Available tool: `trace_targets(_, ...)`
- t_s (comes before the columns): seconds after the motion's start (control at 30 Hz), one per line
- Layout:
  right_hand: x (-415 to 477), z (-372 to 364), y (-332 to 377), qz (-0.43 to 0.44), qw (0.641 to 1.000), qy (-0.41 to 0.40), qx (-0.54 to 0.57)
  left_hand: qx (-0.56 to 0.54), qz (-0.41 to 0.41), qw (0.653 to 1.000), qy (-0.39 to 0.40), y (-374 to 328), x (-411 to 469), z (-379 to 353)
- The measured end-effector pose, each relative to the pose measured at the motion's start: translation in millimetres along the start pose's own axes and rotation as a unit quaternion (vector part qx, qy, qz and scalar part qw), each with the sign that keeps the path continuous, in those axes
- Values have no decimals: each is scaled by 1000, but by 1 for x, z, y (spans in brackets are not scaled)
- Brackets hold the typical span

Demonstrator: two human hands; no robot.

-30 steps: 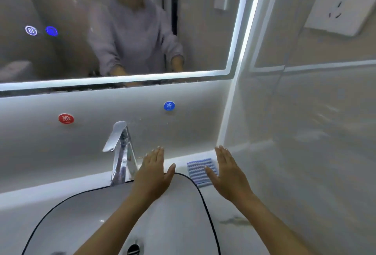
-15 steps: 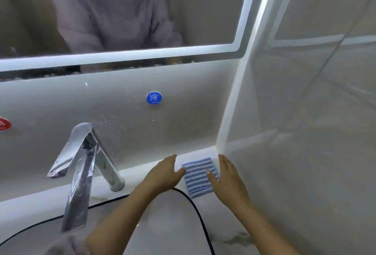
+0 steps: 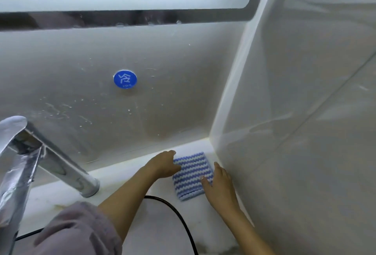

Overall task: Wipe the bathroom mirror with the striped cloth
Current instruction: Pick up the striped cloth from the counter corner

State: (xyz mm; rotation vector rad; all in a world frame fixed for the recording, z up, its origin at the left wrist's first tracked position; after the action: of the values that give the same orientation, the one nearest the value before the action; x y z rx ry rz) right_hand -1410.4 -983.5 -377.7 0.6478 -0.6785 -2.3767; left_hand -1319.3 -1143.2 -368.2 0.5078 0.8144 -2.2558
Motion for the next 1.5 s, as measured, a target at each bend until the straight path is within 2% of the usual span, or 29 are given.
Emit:
trace_targets(0.5, 18, -5, -17, -65, 997, -39, 9, 13, -16, 1000, -5, 5, 24, -19)
trace_targets(0.7, 14, -4, -13, -47, 997, -49, 34, 0, -34, 999, -34, -1, 19, -15)
trace_targets(0.9, 3, -4, -16, -85, 982, -24, 169, -66, -52, 994, -71, -14, -5, 2)
trace_targets(1.07, -12, 10, -4, -74, 980, 13, 184, -180, -80, 972, -126, -29, -43, 33)
trace_targets(1.23, -44, 47, 28, -44, 973, -17, 225, -242, -142, 947, -155, -59, -97, 74)
trace_targets(1.4, -84, 90, 66, 15, 942, -34, 333, -315, -190, 914, -173, -79, -166, 118)
trace_targets(1.5, -107, 105, 88, 44, 918, -15, 393, -342, -218, 896, -180, -95, -216, 140)
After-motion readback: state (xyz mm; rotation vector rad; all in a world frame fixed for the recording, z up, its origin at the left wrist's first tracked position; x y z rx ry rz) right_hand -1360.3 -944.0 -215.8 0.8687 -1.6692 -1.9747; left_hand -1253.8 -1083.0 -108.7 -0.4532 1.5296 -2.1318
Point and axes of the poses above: each hand's wrist, its own x-axis towards the middle knuckle, its own z-axis out of the back of the hand, y = z × x, the point moved 10 cm from there along x, towards the middle knuckle, and after that the axes turned 3 degrees about y, right-handed, at the moved point
